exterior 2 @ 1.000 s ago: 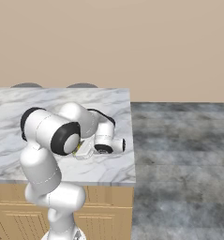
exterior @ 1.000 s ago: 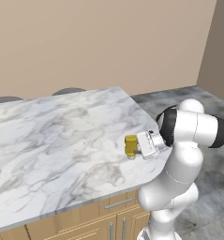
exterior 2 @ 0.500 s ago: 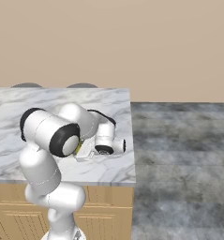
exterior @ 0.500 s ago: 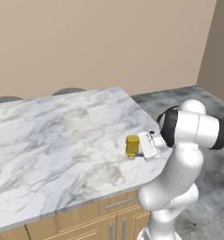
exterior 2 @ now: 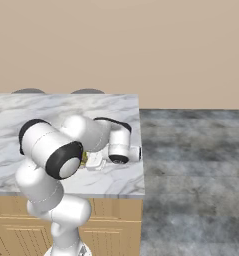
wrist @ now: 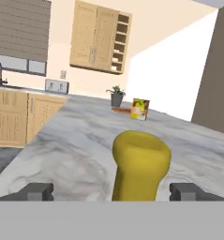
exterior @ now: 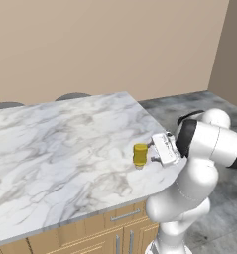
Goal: Move the shaker and mustard from the cabinet to the dining counter.
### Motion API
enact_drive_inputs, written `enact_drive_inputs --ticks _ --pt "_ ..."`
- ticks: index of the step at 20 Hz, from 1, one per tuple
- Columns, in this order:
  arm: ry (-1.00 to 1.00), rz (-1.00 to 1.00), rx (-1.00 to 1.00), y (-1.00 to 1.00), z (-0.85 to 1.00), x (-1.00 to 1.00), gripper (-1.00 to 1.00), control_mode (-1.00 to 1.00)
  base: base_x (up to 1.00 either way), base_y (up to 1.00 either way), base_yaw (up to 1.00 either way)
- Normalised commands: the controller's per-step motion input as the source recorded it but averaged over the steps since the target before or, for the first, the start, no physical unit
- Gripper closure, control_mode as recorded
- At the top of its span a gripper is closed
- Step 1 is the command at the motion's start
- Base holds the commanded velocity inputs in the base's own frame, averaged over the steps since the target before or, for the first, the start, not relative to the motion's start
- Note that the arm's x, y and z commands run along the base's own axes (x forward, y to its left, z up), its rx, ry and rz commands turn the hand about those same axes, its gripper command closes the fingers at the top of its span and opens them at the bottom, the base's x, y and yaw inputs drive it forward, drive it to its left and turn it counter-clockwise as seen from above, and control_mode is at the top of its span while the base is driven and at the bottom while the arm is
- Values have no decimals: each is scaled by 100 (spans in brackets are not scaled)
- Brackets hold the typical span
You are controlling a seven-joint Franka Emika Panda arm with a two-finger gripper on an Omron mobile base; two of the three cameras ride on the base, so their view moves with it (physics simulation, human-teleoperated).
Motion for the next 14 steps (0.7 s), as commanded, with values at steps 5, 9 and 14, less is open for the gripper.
enact_drive_inputs --ticks 5,9,14 --pt "-6 3 9 -34 62 -29 -100 -100 0 0 0" --pt "0 0 6 -36 78 -46 -100 -100 0 0 0" --pt "4 0 1 -33 98 -48 -100 -100 0 0 0"
